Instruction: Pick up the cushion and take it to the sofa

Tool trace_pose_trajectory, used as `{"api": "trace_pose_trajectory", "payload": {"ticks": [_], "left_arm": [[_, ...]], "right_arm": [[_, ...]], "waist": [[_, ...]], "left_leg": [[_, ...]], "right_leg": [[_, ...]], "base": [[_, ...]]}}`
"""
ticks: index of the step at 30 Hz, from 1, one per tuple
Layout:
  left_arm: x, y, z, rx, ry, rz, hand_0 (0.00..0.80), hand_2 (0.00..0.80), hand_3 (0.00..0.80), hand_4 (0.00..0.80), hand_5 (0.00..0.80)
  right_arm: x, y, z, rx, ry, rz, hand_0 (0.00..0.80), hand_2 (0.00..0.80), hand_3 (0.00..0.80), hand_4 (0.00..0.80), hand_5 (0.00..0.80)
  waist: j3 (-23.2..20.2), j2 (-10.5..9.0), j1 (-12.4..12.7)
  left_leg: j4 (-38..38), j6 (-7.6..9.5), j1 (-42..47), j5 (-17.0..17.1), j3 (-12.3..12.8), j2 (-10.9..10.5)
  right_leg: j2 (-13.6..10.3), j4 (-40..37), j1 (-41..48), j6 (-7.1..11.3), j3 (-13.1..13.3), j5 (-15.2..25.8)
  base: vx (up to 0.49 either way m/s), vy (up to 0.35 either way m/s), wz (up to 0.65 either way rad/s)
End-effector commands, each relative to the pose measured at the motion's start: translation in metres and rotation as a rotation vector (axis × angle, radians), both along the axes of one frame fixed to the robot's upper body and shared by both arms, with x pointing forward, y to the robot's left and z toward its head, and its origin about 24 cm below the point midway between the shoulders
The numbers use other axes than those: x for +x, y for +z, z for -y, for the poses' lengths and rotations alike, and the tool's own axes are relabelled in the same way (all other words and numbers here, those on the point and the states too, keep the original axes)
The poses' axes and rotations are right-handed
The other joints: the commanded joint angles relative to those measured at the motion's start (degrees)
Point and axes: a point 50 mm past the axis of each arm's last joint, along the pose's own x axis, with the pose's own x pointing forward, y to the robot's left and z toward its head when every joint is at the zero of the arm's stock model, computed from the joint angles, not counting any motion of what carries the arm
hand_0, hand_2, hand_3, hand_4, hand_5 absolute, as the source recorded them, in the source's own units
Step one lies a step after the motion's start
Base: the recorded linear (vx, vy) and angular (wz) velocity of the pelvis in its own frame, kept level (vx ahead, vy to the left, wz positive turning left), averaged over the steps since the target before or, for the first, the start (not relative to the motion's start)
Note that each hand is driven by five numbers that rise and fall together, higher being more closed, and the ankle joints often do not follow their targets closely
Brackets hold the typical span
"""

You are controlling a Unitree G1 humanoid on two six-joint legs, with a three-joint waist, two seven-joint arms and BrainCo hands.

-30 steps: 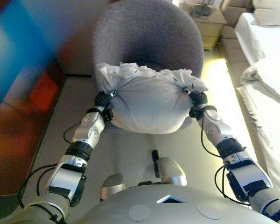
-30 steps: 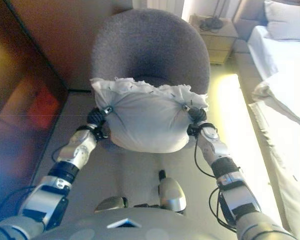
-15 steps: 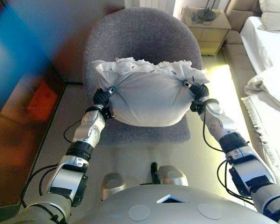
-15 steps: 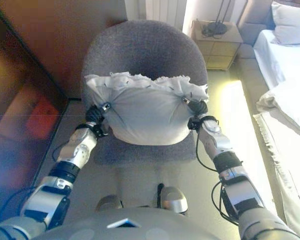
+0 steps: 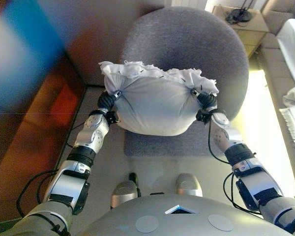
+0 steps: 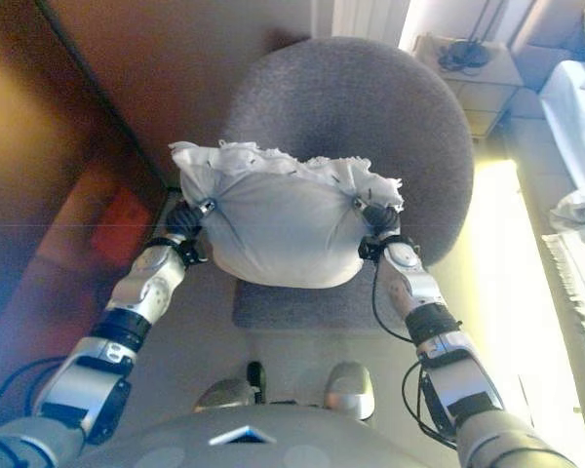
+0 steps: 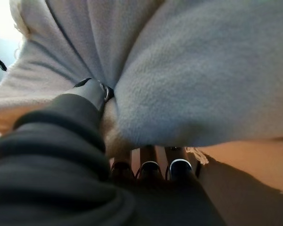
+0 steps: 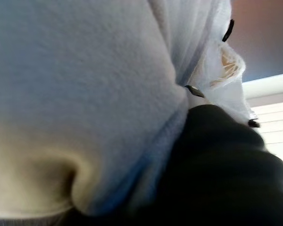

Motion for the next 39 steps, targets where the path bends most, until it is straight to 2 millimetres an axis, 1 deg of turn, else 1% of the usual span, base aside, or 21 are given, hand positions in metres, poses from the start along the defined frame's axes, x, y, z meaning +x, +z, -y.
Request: {"api": "trace_pose_trajectory", "payload": {"ticks": [1, 2, 3, 4, 5, 6, 7, 8, 10, 12, 14, 17, 20, 22, 25, 27, 29, 32, 35, 39], "left_arm": [[0.032, 0.052, 0.032, -0.084, -0.108, 0.228, 0.800, 0.800, 0.800, 0.800, 0.800], [0.036, 0.057, 0.034, -0.078, -0.110, 0.240, 0.800, 0.800, 0.800, 0.800, 0.800], [0.039, 0.062, 0.035, -0.073, -0.111, 0.253, 0.800, 0.800, 0.800, 0.800, 0.800], [0.044, 0.070, 0.035, -0.064, -0.116, 0.281, 0.800, 0.800, 0.800, 0.800, 0.800], [0.051, 0.083, 0.033, -0.050, -0.126, 0.316, 0.800, 0.800, 0.800, 0.800, 0.800], [0.055, 0.091, 0.032, -0.049, -0.119, 0.341, 0.800, 0.800, 0.800, 0.800, 0.800], [0.057, 0.096, 0.032, -0.048, -0.124, 0.356, 0.800, 0.800, 0.800, 0.800, 0.800], [0.059, 0.099, 0.032, -0.045, -0.127, 0.363, 0.800, 0.800, 0.800, 0.800, 0.800], [0.060, 0.099, 0.033, -0.048, -0.131, 0.349, 0.800, 0.800, 0.800, 0.800, 0.800], [0.056, 0.092, 0.032, -0.059, -0.128, 0.323, 0.800, 0.800, 0.800, 0.800, 0.800], [0.052, 0.086, 0.035, -0.072, -0.128, 0.300, 0.800, 0.800, 0.800, 0.800, 0.800], [0.047, 0.076, 0.041, -0.096, -0.137, 0.270, 0.800, 0.800, 0.800, 0.800, 0.800], [0.045, 0.073, 0.048, -0.163, -0.145, 0.235, 0.800, 0.800, 0.800, 0.800, 0.800], [0.046, 0.073, 0.050, -0.148, -0.151, 0.227, 0.800, 0.800, 0.800, 0.800, 0.800], [0.049, 0.078, 0.048, -0.058, -0.157, 0.224, 0.800, 0.800, 0.800, 0.800, 0.800], [0.054, 0.083, 0.044, -0.033, -0.137, 0.208, 0.800, 0.800, 0.800, 0.800, 0.800], [0.061, 0.086, 0.040, -0.012, -0.121, 0.194, 0.800, 0.800, 0.800, 0.800, 0.800], [0.067, 0.089, 0.040, 0.017, -0.112, 0.178, 0.800, 0.800, 0.800, 0.800, 0.800], [0.078, 0.101, 0.035, 0.071, -0.095, 0.194, 0.800, 0.800, 0.800, 0.800, 0.800], [0.091, 0.130, 0.029, 0.097, -0.087, 0.272, 0.800, 0.800, 0.800, 0.800, 0.800]], "right_arm": [[0.030, 0.053, -0.021, 0.097, -0.019, 0.260, 0.800, 0.800, 0.800, 0.800, 0.800], [0.036, 0.061, -0.023, 0.101, -0.030, 0.280, 0.800, 0.800, 0.800, 0.800, 0.800], [0.040, 0.069, -0.026, 0.104, -0.032, 0.297, 0.800, 0.800, 0.800, 0.800, 0.800], [0.048, 0.083, -0.029, 0.103, -0.033, 0.334, 0.800, 0.800, 0.800, 0.800, 0.800], [0.058, 0.101, -0.030, 0.100, -0.036, 0.375, 0.800, 0.800, 0.800, 0.800, 0.800], [0.063, 0.112, -0.028, 0.097, -0.030, 0.403, 0.800, 0.800, 0.800, 0.800, 0.800], [0.067, 0.121, -0.029, 0.095, -0.033, 0.421, 0.800, 0.800, 0.800, 0.800, 0.800], [0.069, 0.126, -0.026, 0.094, -0.038, 0.428, 0.800, 0.800, 0.800, 0.800, 0.800], [0.068, 0.124, -0.020, 0.091, -0.049, 0.413, 0.800, 0.800, 0.800, 0.800, 0.800], [0.063, 0.113, -0.014, 0.087, -0.054, 0.384, 0.800, 0.800, 0.800, 0.800, 0.800], [0.057, 0.102, -0.012, 0.080, -0.054, 0.363, 0.800, 0.800, 0.800, 0.800, 0.800], [0.051, 0.092, -0.010, 0.053, -0.055, 0.350, 0.800, 0.800, 0.800, 0.800, 0.800], [0.049, 0.092, -0.007, 0.011, -0.052, 0.335, 0.800, 0.800, 0.800, 0.800, 0.800], [0.051, 0.092, -0.007, -0.024, -0.031, 0.294, 0.800, 0.800, 0.800, 0.800, 0.800], [0.057, 0.094, 0.000, -0.060, -0.014, 0.228, 0.800, 0.800, 0.800, 0.800, 0.800], [0.064, 0.098, 0.003, -0.056, -0.005, 0.207, 0.800, 0.800, 0.800, 0.800, 0.800], [0.071, 0.101, 0.004, -0.051, -0.003, 0.181, 0.800, 0.800, 0.800, 0.800, 0.800], [0.081, 0.102, 0.000, -0.012, 0.005, 0.154, 0.800, 0.800, 0.800, 0.800, 0.800], [0.090, 0.108, -0.008, 0.014, 0.000, 0.154, 0.800, 0.800, 0.800, 0.800, 0.800], [0.098, 0.128, -0.015, 0.023, 0.005, 0.221, 0.800, 0.800, 0.800, 0.800, 0.800]], "waist": [[-1.2, -0.96, 0.5], [-0.4, -1.59, 0.5], [0.1, -1.97, 0.4], [1.2, -2.57, 0.3], [2.9, -3.11, 0.2], [4.0, -3.47, 0.5], [4.8, -3.78, 0.5], [5.4, -3.94, 0.4], [5.8, -3.96, 0.4], [5.5, -3.96, 0.3], [5.2, -4.14, 0.2], [5.0, -4.39, 0.3], [5.0, -5.14, 0.4], [5.1, -6.02, 0.6], [5.5, -8.07, 1.2], [5.7, -9.26, 1.6], [5.9, -10.04, 2.0], [6.5, -10.52, 2.9], [7.7, -10.46, 3.5], [9.2, -10.49, 3.8]], "left_leg": [[9.3, -1.76, -3.1, -6.9, 0.1, 1.6], [10.3, -2.22, -3.6, -7.7, 0.3, 1.6], [11.2, -2.44, -4.2, -8.5, 0.3, 1.8], [13.4, -2.74, -5.8, -9.6, 0.2, 2.2], [16.8, -2.98, -8.4, -10.8, 0.0, 3.1], [20.4, -3.14, -11.0, -11.8, -0.2, 4.0], [24.0, -3.43, -13.2, -13.1, -0.2, 4.8], [27.7, -3.43, -15.2, -14.5, -0.5, 5.6], [33.0, -3.51, -16.9, -16.7, -1.4, 7.0], [35.1, -3.09, -16.8, -18.1, -1.8, 8.1], [36.2, -3.06, -16.5, -18.8, -2.3, 8.4], [34.5, -3.32, -14.8, -17.9, -2.5, 8.8], [32.5, -3.93, -13.4, -16.8, -2.5, 9.0], [31.4, -4.27, -13.0, -16.0, -2.8, 9.2], [29.8, -4.81, -13.1, -14.8, -3.2, 9.6], [28.5, -5.09, -13.5, -13.9, -3.4, 10.0], [27.2, -5.24, -14.0, -12.9, -3.6, 10.3], [25.7, -5.85, -15.3, -11.3, -4.4, 10.6], [24.8, -6.39, -17.6, -9.8, -5.2, 11.0], [24.3, -7.10, -21.1, -8.2, -6.3, 11.2]], "right_leg": [[-0.7, -5.2, -1.1, 2.03, -0.3, 6.2], [-0.9, -8.0, -2.1, 2.72, -0.1, 6.8], [-1.2, -9.1, -3.1, 3.19, 0.3, 7.9], [-1.2, -9.8, -5.3, 3.95, 1.6, 9.0], [-1.0, -8.6, -7.7, 4.43, 2.8, 8.8], [-1.5, -7.3, -8.8, 4.60, 3.0, 8.3], [-1.3, -6.0, -9.5, 4.63, 3.4, 7.5], [-0.6, -3.5, -10.1, 4.54, 4.3, 6.1], [-0.3, 0.9, -10.4, 4.04, 4.5, 3.9], [-0.1, 4.2, -10.6, 3.84, 4.8, 1.8], [-0.2, 5.7, -10.4, 4.09, 5.0, 0.8], [0.0, 5.0, -9.1, 4.63, 4.8, 0.7], [0.7, 2.8, -7.4, 5.15, 4.6, 1.3], [1.2, 1.3, -6.5, 5.37, 4.2, 1.9], [2.3, -1.3, -5.6, 5.56, 3.5, 2.9], [3.0, -2.7, -5.6, 5.57, 3.2, 3.5], [3.6, -4.0, -5.5, 5.45, 3.0, 4.0], [4.5, -5.8, -5.6, 5.00, 2.8, 4.4], [5.1, -6.4, -6.9, 4.66, 2.6, 4.7], [5.7, -7.5, -8.9, 4.18, 2.4, 5.4]], "base": [[0.078, -0.178, 0.06], [0.017, -0.196, 0.01], [-0.065, -0.211, -0.04], [-0.178, -0.232, -0.03], [-0.250, -0.251, 0.04], [-0.263, -0.228, 0.14], [-0.162, -0.165, 0.15], [-0.019, -0.131, 0.08], [0.138, -0.084, 0.02], [0.232, -0.039, 0.08], [0.235, -0.019, -0.04], [0.191, -0.041, -0.02], [0.140, -0.091, 0.04], [0.112, -0.145, 0.07], [0.056, -0.199, 0.08], [-0.003, -0.195, -0.06], [0.008, -0.144, -0.07], [-0.018, -0.089, 0.17], [-0.078, -0.025, 0.08], [-0.089, -0.005, 0.08]]}}
